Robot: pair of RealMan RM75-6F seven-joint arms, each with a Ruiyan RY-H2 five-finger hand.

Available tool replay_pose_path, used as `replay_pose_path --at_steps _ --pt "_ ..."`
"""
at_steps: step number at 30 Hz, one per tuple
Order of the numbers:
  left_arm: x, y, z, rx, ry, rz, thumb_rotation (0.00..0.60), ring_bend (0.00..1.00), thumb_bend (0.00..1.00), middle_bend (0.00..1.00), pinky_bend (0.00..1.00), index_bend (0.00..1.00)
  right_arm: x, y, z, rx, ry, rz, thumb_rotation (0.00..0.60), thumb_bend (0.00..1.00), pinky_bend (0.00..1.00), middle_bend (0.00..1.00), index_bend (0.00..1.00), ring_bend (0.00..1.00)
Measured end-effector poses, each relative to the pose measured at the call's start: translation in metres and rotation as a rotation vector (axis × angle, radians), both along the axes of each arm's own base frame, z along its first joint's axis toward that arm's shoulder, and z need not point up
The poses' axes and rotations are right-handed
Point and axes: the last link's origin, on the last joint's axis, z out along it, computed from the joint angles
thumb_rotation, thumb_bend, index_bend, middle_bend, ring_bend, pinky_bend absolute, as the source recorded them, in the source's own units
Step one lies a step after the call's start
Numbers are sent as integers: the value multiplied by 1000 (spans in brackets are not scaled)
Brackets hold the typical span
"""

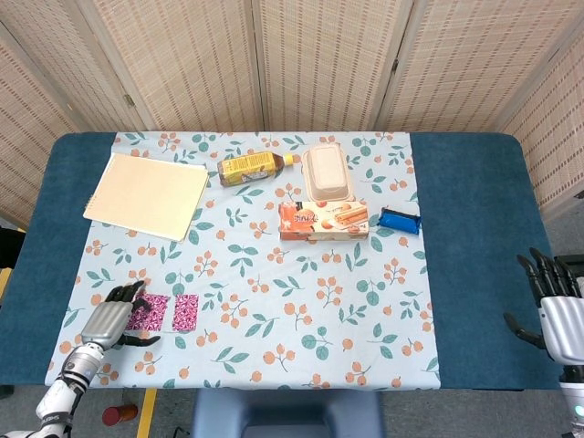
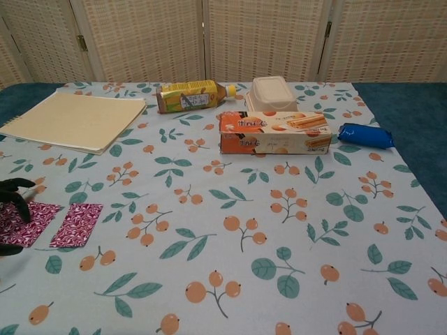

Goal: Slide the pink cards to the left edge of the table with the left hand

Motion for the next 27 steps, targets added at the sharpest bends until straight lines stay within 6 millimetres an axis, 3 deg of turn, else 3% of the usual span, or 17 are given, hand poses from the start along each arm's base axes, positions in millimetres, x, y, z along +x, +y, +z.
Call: replay_pose_path --at_steps 18,24,27 --pt "-18 -3 18 36 6 50 361 0 149 0 0 361 2 1 -1 1 0 4 600 289 0 31 35 0" --pt "-10 -2 20 56 -17 21 366 0 151 0 0 342 2 2 1 -4 0 6 600 290 0 31 36 0" --pt "1 3 19 66 -43 -14 413 0 154 0 0 331 3 3 1 -3 1 9 600 290 0 31 36 0"
